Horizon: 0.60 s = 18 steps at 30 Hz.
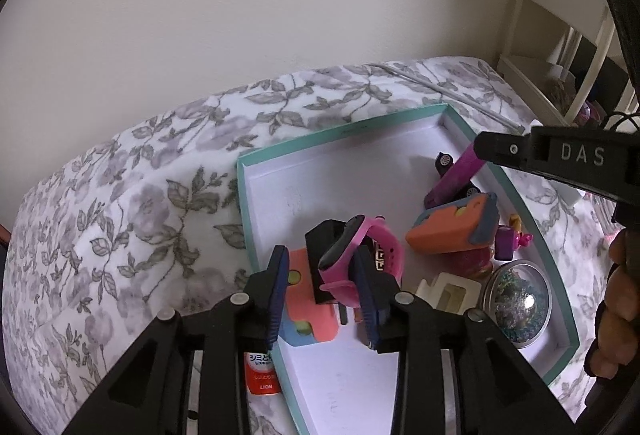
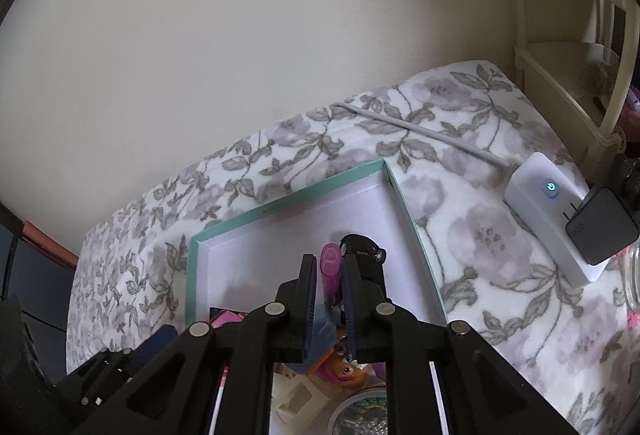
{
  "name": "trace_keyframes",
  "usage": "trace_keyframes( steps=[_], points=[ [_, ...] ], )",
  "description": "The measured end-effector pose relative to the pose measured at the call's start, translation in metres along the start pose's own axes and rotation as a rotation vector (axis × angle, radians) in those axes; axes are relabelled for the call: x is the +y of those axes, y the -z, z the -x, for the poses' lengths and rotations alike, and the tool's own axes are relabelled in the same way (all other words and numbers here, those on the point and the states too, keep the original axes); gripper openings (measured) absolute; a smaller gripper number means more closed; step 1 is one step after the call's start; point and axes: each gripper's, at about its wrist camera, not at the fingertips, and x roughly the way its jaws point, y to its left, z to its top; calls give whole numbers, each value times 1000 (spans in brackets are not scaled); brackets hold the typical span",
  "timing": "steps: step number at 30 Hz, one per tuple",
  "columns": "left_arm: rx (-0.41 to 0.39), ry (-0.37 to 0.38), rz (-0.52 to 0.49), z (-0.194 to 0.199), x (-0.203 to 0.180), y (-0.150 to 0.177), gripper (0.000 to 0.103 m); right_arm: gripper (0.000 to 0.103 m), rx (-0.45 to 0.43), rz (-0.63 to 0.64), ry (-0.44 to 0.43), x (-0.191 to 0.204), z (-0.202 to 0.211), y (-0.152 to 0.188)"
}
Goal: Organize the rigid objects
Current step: 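Carry the pink watch and purple stick over the teal tray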
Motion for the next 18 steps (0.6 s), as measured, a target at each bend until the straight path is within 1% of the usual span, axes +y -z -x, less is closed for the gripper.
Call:
trace_keyframes(
  steps=[3, 5, 7, 12, 14, 17, 18],
  points=[
    [3, 3, 13, 0, 4, -1, 37, 16, 3, 2, 20, -1, 0, -1],
    [-1, -1, 20, 2, 6, -2, 40, 22, 5, 8, 44, -1, -1, -1],
    [-6, -1, 30, 4, 9, -3, 43, 25, 7, 14, 70, -1, -2, 0],
    [-17, -4, 57, 8, 17, -6, 45, 31, 8, 9, 88, -4, -2, 0],
    [-17, -7, 76, 8, 23, -7, 46, 37, 3, 12, 102, -3, 0, -1],
    [-12, -22, 114, 8, 33, -8, 50, 40, -14, 24, 114, 1, 5, -2],
    [-9, -29, 131, 7, 38, -8, 53, 40, -18, 27, 112, 2, 7, -2]
  ],
)
